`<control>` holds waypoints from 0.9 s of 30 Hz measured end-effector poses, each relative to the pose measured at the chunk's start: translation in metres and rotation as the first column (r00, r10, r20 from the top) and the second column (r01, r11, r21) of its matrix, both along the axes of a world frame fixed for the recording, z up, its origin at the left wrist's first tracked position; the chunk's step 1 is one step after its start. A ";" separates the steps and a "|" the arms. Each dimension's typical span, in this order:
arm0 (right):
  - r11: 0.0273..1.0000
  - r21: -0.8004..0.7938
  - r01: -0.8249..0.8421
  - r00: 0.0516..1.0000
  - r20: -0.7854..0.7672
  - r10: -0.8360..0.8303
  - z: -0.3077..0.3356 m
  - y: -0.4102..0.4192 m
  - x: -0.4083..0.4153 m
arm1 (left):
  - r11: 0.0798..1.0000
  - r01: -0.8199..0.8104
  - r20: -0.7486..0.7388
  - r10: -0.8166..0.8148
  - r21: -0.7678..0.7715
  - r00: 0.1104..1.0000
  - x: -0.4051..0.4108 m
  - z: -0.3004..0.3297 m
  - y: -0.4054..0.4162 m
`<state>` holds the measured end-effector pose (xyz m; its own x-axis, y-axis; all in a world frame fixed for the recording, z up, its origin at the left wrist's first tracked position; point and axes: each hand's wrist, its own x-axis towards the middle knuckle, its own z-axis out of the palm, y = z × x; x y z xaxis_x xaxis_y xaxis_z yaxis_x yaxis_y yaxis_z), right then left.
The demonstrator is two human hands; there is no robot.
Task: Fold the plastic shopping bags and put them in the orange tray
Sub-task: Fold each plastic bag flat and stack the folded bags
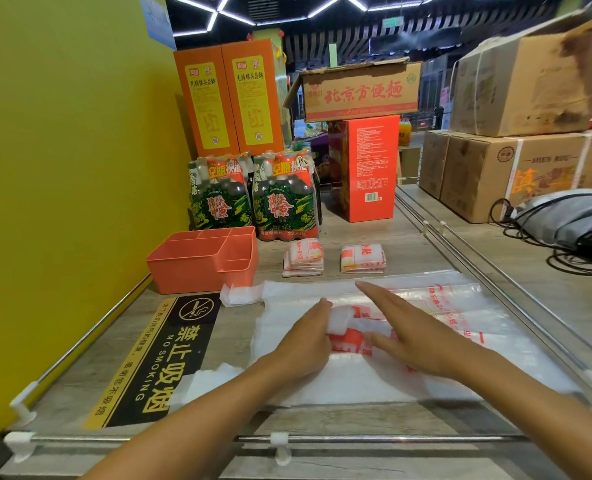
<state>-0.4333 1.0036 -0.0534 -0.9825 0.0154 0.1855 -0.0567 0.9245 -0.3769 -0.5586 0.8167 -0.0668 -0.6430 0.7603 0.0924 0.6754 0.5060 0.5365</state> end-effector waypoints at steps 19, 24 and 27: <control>1.000 0.016 -0.021 0.998 0.067 0.020 -0.025 -0.008 -0.001 | 0.940 0.258 -0.043 -0.274 -0.225 0.961 -0.028 -0.011 -0.030; 0.999 0.013 0.035 0.997 0.072 -0.036 -0.020 -0.009 0.002 | 0.939 0.210 -0.169 -0.262 -0.273 0.950 -0.026 -0.019 -0.022; 0.997 0.055 0.052 0.998 0.041 -0.055 -0.024 -0.005 0.001 | 0.938 0.213 -0.184 -0.268 -0.273 0.946 -0.026 -0.023 -0.020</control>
